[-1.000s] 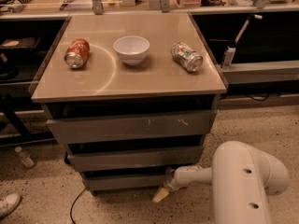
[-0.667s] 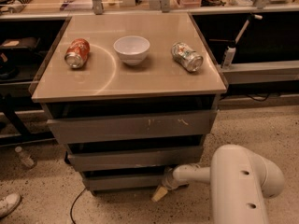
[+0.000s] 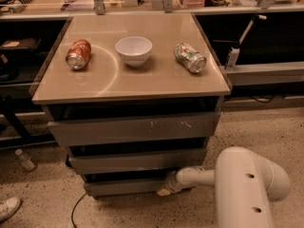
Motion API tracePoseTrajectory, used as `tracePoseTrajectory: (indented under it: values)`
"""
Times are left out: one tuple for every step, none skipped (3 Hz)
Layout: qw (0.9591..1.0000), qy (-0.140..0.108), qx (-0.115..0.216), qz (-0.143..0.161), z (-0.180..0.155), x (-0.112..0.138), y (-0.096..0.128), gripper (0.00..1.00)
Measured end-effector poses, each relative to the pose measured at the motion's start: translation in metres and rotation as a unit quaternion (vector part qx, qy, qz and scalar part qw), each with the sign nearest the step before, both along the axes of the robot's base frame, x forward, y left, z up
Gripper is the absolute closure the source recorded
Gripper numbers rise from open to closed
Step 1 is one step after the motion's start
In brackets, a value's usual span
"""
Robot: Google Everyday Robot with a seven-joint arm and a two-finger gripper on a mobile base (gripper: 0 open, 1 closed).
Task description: Open bottom drawer
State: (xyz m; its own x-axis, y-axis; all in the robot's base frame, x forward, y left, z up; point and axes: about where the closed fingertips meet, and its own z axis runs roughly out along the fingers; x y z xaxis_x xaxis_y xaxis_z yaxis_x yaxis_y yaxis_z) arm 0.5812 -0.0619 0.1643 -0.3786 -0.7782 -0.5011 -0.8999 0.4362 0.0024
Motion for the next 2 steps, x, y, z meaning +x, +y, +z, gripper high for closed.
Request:
tracePoseTrajectory:
  values:
    - [1.0, 0.0, 0.0, 0.0, 0.0, 0.0, 0.0, 0.65]
    - [1.0, 0.0, 0.0, 0.0, 0.0, 0.0, 0.0, 0.89]
